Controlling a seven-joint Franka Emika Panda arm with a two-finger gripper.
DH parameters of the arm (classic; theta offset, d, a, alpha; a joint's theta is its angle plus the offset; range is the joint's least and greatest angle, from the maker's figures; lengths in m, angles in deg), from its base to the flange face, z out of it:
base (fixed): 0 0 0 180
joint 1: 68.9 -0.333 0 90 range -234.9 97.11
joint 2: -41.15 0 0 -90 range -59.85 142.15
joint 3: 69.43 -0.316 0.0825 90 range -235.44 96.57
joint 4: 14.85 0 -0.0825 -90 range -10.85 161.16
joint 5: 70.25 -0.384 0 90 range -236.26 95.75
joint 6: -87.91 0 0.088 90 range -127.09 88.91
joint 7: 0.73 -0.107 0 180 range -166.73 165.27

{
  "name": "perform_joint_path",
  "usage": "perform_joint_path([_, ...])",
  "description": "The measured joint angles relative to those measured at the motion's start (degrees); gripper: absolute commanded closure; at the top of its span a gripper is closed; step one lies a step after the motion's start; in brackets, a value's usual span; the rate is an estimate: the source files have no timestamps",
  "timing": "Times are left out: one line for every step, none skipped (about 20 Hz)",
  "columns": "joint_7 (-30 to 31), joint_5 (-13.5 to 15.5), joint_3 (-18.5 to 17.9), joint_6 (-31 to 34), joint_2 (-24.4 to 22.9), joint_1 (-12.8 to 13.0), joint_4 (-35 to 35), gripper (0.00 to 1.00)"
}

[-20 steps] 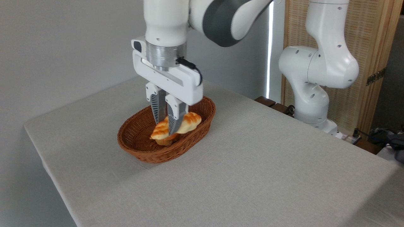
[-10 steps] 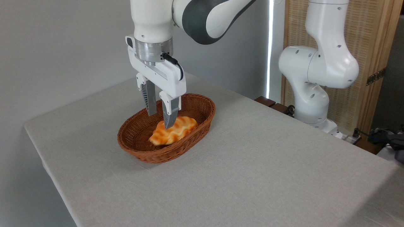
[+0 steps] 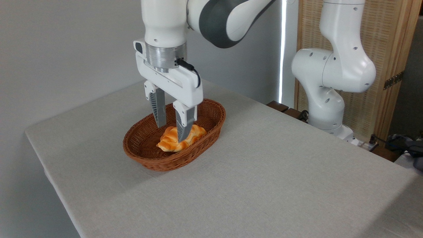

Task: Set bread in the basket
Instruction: 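Open the gripper to release the bread into the basket and rise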

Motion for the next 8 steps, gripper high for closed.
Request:
perform_joint_path([-0.03,-1.15,-0.24,0.0,0.0,-0.7,-0.19,0.0])
perform_joint_path([-0.08,-1.99,-0.33,0.0,0.0,-1.26,-0.32,0.0])
perform_joint_path([-0.08,-2.67,-0.35,0.0,0.0,-1.74,-0.38,0.0])
perform_joint_path([-0.08,-3.32,-0.37,0.0,0.01,-2.17,-0.39,0.0])
perform_joint_path([-0.08,-3.94,-0.39,0.0,0.03,-2.58,-0.39,0.0])
perform_joint_path([-0.08,-4.45,-0.4,0.0,0.04,-2.83,-0.39,0.0])
perform_joint_path([-0.08,-4.79,-0.41,0.01,0.05,-2.98,-0.39,0.0])
perform_joint_path([-0.21,-4.96,-0.41,0.18,0.05,-3.04,-0.39,0.0])
